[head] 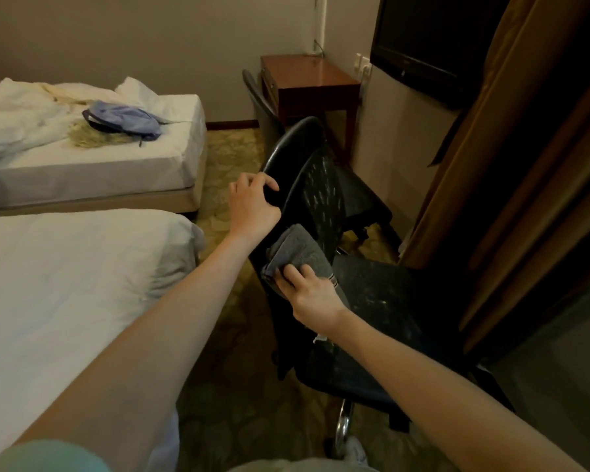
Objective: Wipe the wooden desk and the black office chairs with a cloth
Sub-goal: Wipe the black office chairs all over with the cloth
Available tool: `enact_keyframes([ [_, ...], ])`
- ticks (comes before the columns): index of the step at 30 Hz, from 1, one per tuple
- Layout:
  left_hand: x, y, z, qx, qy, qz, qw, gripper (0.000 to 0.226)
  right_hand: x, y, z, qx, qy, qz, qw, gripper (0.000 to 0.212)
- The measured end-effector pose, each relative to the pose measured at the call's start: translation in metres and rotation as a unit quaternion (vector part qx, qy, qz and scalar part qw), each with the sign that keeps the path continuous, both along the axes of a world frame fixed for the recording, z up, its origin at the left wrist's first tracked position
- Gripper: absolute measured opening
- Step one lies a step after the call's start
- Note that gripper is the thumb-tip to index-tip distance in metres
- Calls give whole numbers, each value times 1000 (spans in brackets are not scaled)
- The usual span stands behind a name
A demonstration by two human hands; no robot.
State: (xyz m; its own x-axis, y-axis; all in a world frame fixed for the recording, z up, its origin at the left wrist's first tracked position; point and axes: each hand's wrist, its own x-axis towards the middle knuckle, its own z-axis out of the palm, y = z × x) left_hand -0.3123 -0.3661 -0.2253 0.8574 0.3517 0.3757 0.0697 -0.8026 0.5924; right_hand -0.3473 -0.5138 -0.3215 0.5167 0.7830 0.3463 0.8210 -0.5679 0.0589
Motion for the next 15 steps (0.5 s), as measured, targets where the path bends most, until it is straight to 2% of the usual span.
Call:
enact_keyframes([
  [3,-5,-2,3,-8,5,-3,1000,35,-21,-3,-16,-101,119,-29,987,52],
  [5,-7,-2,5,-5,13,-8,1000,34,-30,-8,-22,-109,177,-70,976,51],
  [8,-9,-3,4,-18,6,-11,1000,31,-32,-21,-20,-50,176,-95,979,46],
  [10,-14,-5,-1,-19,-14,-13,1000,30,-27,-23,-13,37,116,-98,988,41],
  [13,-27,-7,-13,-5,-34,-15,999,28,-28,-10,-4,186,75,-103,974,42],
  [15,-37,-7,-22,-14,-43,-18,999,28,-38,9,-2,192,72,-84,975,41],
])
